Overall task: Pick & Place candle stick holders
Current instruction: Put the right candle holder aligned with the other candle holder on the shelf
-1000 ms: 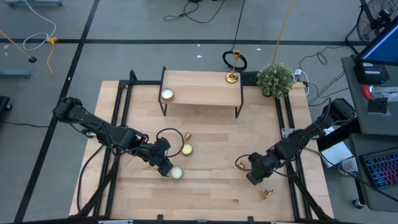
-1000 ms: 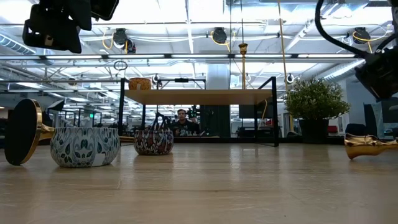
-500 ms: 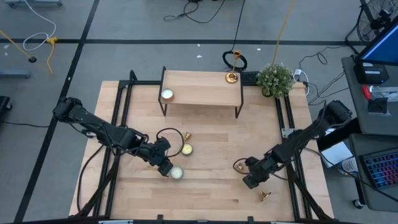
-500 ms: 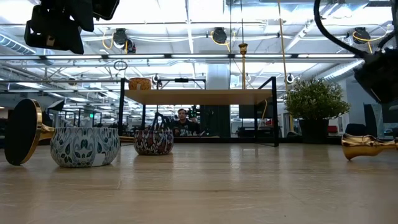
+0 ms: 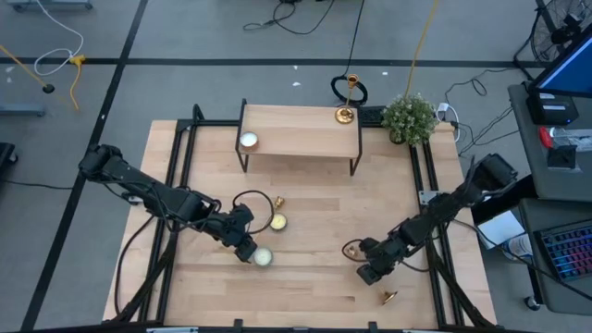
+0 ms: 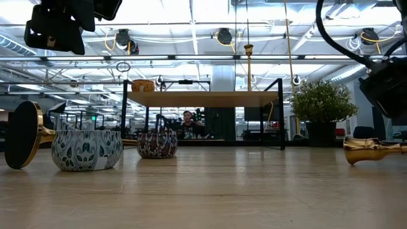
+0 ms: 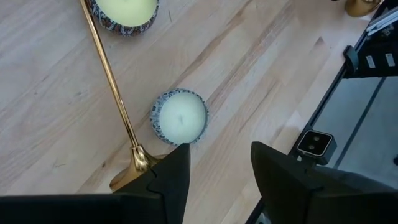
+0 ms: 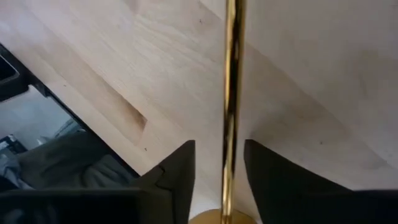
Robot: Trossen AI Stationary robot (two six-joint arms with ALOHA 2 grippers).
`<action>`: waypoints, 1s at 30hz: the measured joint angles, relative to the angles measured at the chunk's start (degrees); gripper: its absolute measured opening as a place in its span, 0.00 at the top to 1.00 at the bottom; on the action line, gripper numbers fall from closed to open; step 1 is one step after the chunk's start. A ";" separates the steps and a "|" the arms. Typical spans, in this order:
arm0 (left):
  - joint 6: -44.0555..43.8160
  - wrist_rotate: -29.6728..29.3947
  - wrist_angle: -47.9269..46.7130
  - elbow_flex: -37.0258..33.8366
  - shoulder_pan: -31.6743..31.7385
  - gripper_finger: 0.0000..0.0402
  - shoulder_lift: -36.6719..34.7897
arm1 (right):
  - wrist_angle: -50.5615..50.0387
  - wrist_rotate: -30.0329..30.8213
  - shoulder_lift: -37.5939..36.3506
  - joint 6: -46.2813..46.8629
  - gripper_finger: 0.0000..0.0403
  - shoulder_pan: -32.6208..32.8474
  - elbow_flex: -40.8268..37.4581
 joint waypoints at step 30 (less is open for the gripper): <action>0.99 -0.40 0.00 0.00 0.00 0.56 0.00 | 10.83 8.45 -4.21 -8.11 0.96 -3.46 -0.01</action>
